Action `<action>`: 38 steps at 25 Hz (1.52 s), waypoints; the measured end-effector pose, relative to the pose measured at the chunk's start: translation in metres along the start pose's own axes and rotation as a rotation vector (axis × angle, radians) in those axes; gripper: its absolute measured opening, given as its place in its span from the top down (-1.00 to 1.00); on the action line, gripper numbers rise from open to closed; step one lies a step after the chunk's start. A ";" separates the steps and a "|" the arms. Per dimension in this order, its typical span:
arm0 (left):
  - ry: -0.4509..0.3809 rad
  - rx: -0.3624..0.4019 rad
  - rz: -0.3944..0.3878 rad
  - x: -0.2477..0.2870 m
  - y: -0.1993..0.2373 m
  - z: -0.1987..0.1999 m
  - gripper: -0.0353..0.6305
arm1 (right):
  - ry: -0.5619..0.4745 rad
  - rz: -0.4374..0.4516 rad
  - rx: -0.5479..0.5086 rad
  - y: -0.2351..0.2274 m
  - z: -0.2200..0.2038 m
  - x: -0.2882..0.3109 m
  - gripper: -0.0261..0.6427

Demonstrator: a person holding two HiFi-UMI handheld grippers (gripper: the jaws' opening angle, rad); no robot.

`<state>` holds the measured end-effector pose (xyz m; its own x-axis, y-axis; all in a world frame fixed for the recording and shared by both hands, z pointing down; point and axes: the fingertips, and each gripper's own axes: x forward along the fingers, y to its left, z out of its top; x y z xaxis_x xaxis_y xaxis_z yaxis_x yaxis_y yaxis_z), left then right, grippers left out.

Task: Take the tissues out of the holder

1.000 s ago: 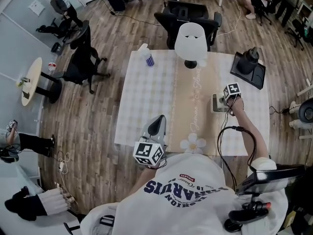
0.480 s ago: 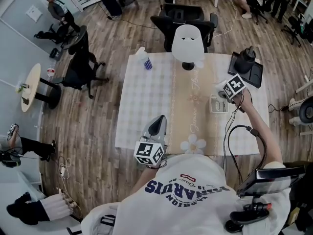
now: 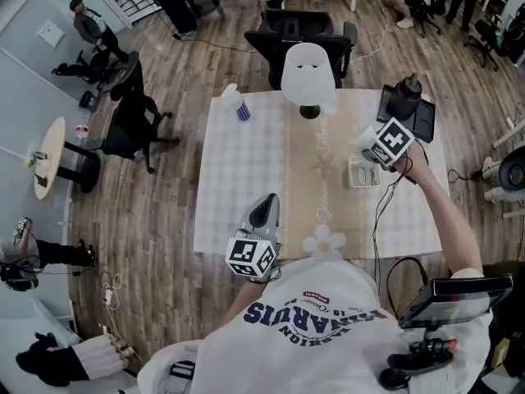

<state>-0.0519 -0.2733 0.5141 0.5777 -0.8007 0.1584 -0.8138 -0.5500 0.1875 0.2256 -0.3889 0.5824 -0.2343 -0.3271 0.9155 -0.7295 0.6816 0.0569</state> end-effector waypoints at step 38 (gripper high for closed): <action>0.061 0.052 -0.243 0.033 -0.062 -0.006 0.89 | 0.269 -0.118 0.614 -0.041 -0.310 0.091 0.06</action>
<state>0.0179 -0.2638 0.5133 0.7579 -0.6290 0.1730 -0.6521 -0.7370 0.1776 0.4331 -0.2433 0.7867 -0.0212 -0.1479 0.9888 -0.9915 0.1299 -0.0018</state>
